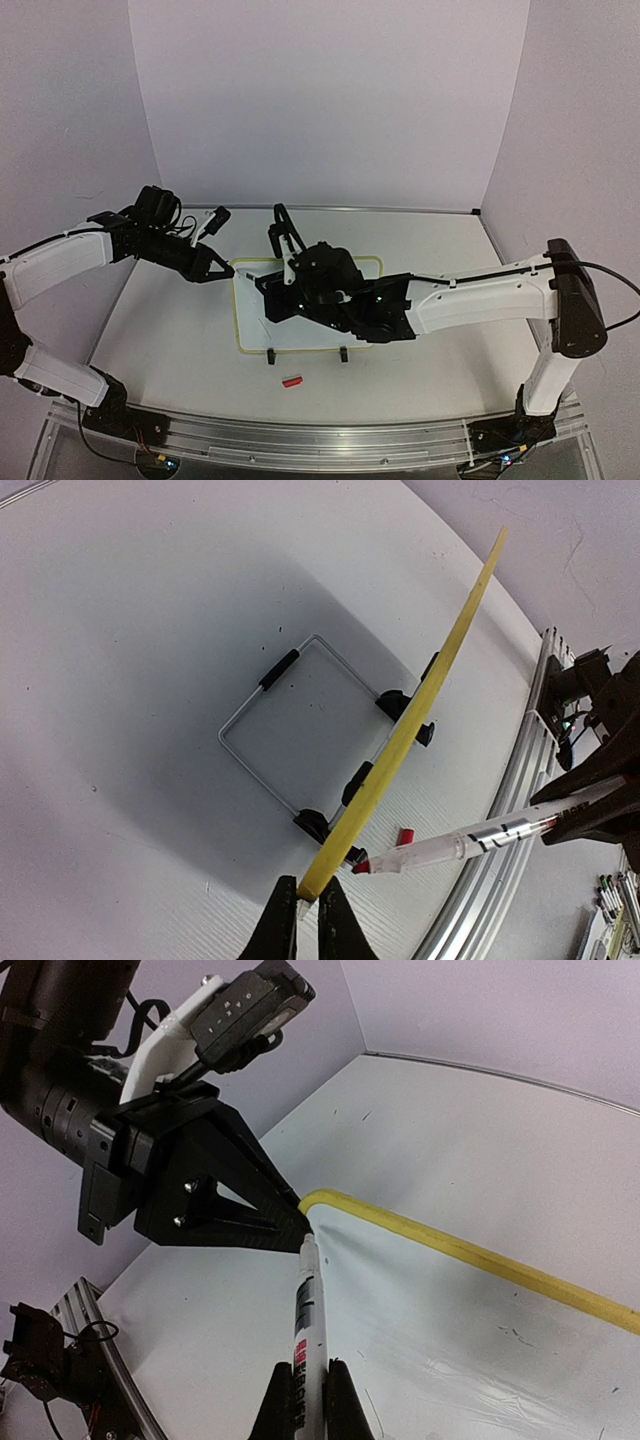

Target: Write a sentence on the whiteboard

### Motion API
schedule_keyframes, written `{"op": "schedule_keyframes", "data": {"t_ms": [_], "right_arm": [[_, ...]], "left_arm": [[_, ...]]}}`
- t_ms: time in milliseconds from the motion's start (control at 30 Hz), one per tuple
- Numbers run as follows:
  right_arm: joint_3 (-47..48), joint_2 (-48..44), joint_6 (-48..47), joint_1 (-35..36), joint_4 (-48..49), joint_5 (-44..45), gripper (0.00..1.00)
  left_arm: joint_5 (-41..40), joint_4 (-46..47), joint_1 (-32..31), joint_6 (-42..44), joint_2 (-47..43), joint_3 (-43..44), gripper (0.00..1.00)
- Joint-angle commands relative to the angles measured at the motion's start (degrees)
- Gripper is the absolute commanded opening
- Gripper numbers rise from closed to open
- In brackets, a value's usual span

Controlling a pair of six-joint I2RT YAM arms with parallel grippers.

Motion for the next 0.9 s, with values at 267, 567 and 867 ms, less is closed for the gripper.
{"op": "schedule_keyframes", "data": {"t_ms": [267, 567, 867], "right_arm": [[3.0, 1.5, 0.4, 0.1, -1.7, 2.6, 0.00], [2.8, 1.3, 0.9, 0.1, -3.0, 3.6, 0.00], [0.7, 0.1, 2.4, 0.2, -3.3, 3.1, 0.00]], "left_arm": [[-0.3, -0.6, -0.5, 0.6, -0.2, 0.7, 0.03], [-0.8, -0.6, -0.5, 0.7, -0.3, 0.6, 0.02], [-0.9, -0.7, -0.6, 0.8, -0.4, 0.5, 0.01]]}}
